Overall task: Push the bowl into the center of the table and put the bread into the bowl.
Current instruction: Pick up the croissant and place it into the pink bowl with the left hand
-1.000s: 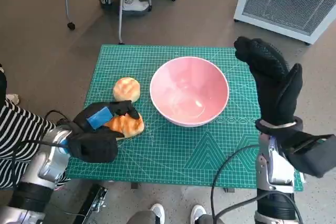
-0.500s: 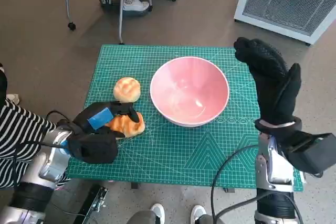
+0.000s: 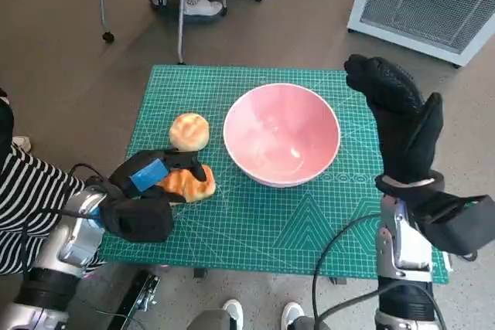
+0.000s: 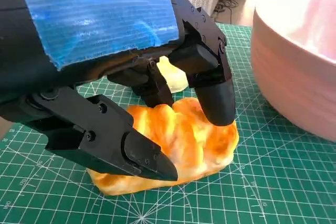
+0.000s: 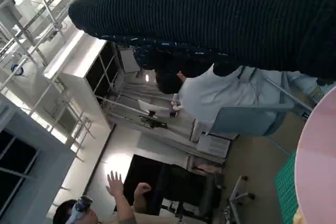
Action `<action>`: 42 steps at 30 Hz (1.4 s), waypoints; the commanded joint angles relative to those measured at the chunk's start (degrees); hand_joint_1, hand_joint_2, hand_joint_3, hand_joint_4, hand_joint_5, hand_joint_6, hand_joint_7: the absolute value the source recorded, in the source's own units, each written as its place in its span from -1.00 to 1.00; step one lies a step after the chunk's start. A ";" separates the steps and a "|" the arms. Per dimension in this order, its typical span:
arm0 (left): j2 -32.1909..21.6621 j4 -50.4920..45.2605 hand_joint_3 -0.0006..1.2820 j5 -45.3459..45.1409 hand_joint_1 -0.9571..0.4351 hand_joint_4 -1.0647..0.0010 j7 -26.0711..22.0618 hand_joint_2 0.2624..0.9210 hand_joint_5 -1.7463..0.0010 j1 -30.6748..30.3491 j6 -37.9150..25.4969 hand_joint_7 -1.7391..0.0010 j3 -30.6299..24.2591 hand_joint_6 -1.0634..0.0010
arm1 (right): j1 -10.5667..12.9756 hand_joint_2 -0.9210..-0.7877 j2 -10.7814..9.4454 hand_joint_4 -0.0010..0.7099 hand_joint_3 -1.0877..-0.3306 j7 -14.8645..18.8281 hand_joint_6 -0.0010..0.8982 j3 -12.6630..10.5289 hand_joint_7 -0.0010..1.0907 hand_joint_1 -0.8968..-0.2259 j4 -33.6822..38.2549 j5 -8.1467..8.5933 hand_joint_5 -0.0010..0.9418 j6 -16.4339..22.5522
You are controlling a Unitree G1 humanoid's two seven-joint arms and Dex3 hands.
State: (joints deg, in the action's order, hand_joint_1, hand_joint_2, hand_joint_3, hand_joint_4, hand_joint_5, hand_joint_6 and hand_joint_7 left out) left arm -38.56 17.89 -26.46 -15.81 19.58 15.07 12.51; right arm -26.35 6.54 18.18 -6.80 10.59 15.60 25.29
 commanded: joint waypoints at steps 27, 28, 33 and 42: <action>-0.92 -12.52 -0.88 8.26 0.38 -0.34 -7.61 1.00 -0.31 3.76 -1.87 -0.40 -9.76 -0.09 | 0.06 -1.00 0.09 -0.44 0.03 -0.11 -0.61 -1.07 -0.37 -0.37 1.05 0.14 -1.00 -0.29; -0.83 -12.80 -0.88 8.23 0.38 -0.33 -7.48 1.00 -0.31 4.22 -1.92 -0.40 -9.94 -0.09 | 0.07 -1.00 0.03 -0.44 0.03 -0.16 -0.61 -1.08 -0.37 -0.37 1.05 0.10 -1.00 -0.25; -0.47 -13.55 -0.88 8.29 0.38 -0.32 -6.95 1.00 -0.32 6.41 -2.06 -0.39 -10.70 -0.10 | 0.05 -1.00 -0.15 -0.43 0.03 -0.37 -0.61 -1.21 -0.37 -0.38 1.10 0.01 -1.00 -0.17; 0.92 -14.84 -0.90 8.64 0.38 -0.37 -6.10 1.00 -0.29 12.60 -3.28 -0.38 -11.82 -0.12 | 0.26 -1.00 -0.12 -0.43 0.04 -0.48 -0.62 -1.57 -0.37 -0.39 1.06 0.06 -0.99 0.16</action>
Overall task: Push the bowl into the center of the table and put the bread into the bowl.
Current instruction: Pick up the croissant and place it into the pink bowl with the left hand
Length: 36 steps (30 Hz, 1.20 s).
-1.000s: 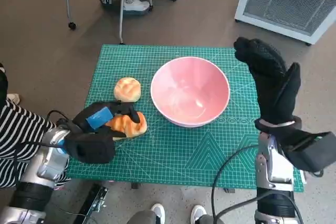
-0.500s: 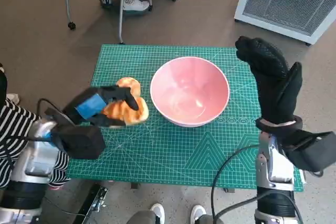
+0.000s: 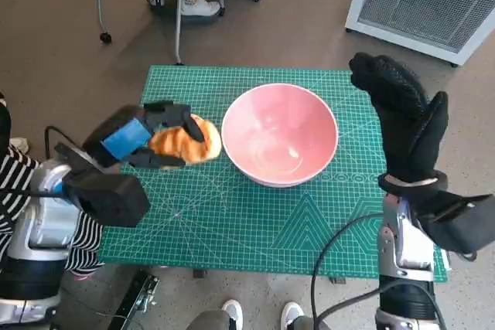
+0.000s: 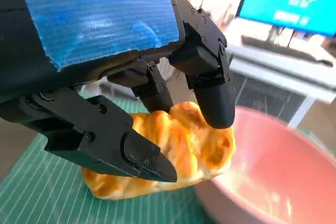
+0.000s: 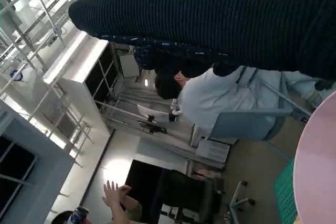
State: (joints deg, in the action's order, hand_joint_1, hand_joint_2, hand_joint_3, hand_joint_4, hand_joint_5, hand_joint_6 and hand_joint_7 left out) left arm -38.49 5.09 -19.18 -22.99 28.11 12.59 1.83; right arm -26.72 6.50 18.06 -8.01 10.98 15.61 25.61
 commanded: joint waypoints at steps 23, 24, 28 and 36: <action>17.46 14.36 -0.94 -1.40 0.38 -0.48 5.47 0.94 -0.20 26.26 -4.42 -0.32 8.19 -0.24 | 2.48 -1.00 0.04 -0.46 0.03 -1.49 -0.67 -0.71 -0.38 -0.39 -0.01 -1.19 -1.00 1.73; 17.94 16.37 -0.95 -1.53 0.38 -0.48 5.51 0.95 -0.21 27.22 -4.07 -0.31 8.66 -0.24 | 2.50 -1.00 0.06 -0.46 0.02 -1.56 -0.67 -0.72 -0.38 -0.38 0.02 -1.22 -1.00 1.80; 19.61 24.15 -0.96 -1.70 0.38 -0.48 5.81 0.97 -0.23 30.56 -2.26 -0.29 10.14 -0.24 | 2.69 -1.00 0.06 -0.46 0.01 -1.79 -0.67 -0.70 -0.38 -0.38 0.02 -1.35 -1.00 2.09; 23.36 39.33 -0.95 -3.40 0.38 -0.41 7.74 0.99 -0.26 36.30 0.90 -0.31 13.44 -0.22 | 3.18 -1.00 0.32 -0.46 0.00 -2.34 -0.68 -0.76 -0.37 -0.37 -0.26 -1.66 -1.00 2.60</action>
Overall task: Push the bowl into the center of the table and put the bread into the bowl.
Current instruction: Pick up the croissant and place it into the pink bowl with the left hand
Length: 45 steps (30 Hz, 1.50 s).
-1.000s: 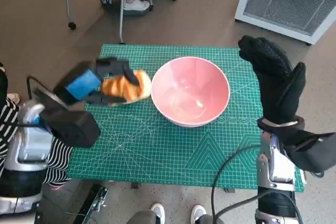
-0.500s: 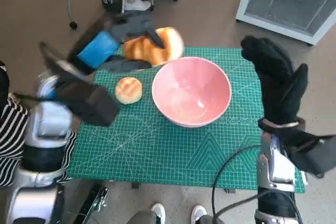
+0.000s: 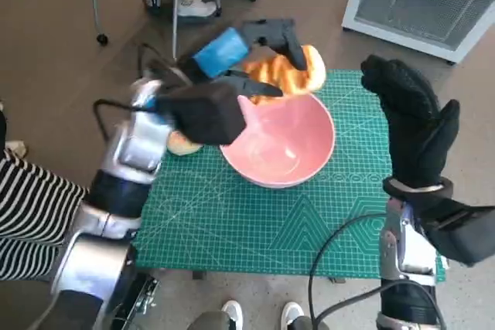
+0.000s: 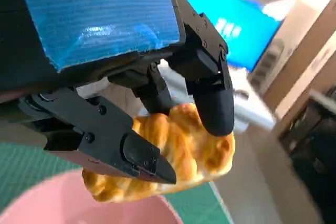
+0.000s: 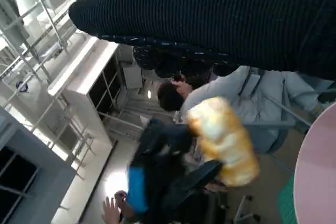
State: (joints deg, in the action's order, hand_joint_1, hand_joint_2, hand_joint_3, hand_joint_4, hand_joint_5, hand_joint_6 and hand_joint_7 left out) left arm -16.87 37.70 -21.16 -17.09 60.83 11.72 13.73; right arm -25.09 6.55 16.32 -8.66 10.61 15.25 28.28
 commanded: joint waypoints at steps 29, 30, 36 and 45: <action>9.65 31.88 -0.99 -3.50 0.09 -0.07 -0.65 0.78 0.92 9.02 -0.97 0.65 5.45 0.10 | 0.89 -1.00 -0.11 -0.46 0.00 -0.11 -0.69 0.02 -0.36 -0.37 1.23 -0.88 -1.00 -0.27; 9.57 31.94 -0.99 -3.33 0.06 0.06 -1.45 0.78 0.95 8.95 -1.15 0.70 5.39 0.16 | 0.87 -1.00 -0.12 -0.46 0.00 -0.09 -0.69 0.03 -0.36 -0.36 1.28 -0.84 -1.00 -0.31; 7.73 30.12 -0.99 -2.91 -0.03 0.63 -7.05 0.76 0.99 8.24 -0.57 0.89 5.48 0.38 | 1.26 -1.00 -0.21 -0.46 0.00 -0.12 -0.69 0.29 -0.35 -0.36 0.54 -0.89 -1.00 -0.53; 1.37 22.67 -1.00 0.35 -0.16 0.91 -15.40 0.72 1.00 6.68 3.03 0.97 2.63 0.52 | 1.51 -1.00 -0.38 -0.46 -0.02 -0.13 -0.69 0.78 -0.35 -0.35 0.07 -1.09 -1.00 -0.73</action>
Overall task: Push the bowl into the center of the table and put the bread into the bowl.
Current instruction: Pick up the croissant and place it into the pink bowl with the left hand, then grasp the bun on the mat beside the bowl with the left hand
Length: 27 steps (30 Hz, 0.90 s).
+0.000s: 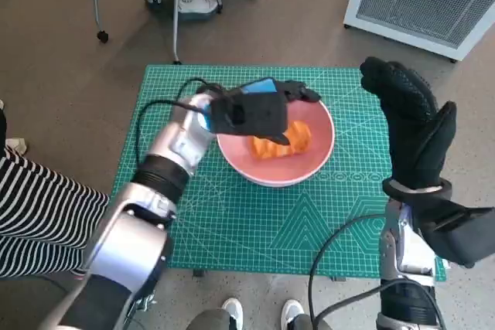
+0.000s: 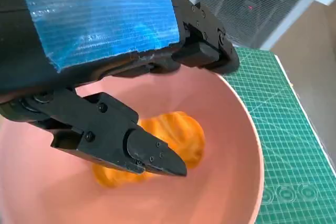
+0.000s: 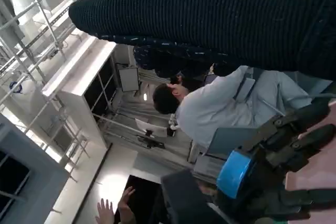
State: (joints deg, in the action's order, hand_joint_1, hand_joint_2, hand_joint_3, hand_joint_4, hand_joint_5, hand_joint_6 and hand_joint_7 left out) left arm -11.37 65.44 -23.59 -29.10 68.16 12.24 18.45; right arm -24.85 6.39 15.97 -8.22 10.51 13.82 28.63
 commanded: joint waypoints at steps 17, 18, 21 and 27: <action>-22.17 -35.48 -1.00 12.05 -0.02 0.87 -9.87 0.69 0.99 -10.15 -1.86 0.96 -13.99 0.44 | 1.51 -1.00 -0.40 -0.46 -0.02 0.40 -0.70 0.72 -0.35 -0.37 -1.03 1.01 -1.00 -2.28; -22.77 -36.19 -1.00 12.08 -0.01 0.87 -9.79 0.67 0.98 -10.52 -2.05 0.95 -14.30 0.42 | 1.54 -1.00 -0.41 -0.46 -0.02 0.43 -0.70 0.73 -0.35 -0.37 -1.07 1.06 -1.00 -2.30; -25.42 -37.40 -1.00 11.05 0.03 0.86 -9.89 0.61 0.98 -11.24 -2.14 0.94 -14.57 0.40 | 1.35 -1.00 -0.48 -0.46 -0.02 0.47 -0.70 0.78 -0.35 -0.37 -0.87 1.23 -1.00 -2.36; -29.40 -35.78 -1.00 9.99 0.16 0.87 -11.69 0.43 0.99 -10.94 -0.91 0.95 -13.64 0.39 | 1.19 -1.00 -0.44 -0.46 -0.02 0.61 -0.70 0.84 -0.35 -0.37 -0.67 1.62 -1.00 -2.47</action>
State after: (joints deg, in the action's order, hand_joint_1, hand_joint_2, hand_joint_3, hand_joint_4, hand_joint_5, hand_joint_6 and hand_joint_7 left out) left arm -38.95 28.73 -13.14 -39.30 57.26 10.50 4.01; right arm -24.42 6.23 16.20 -7.48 9.27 15.17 27.10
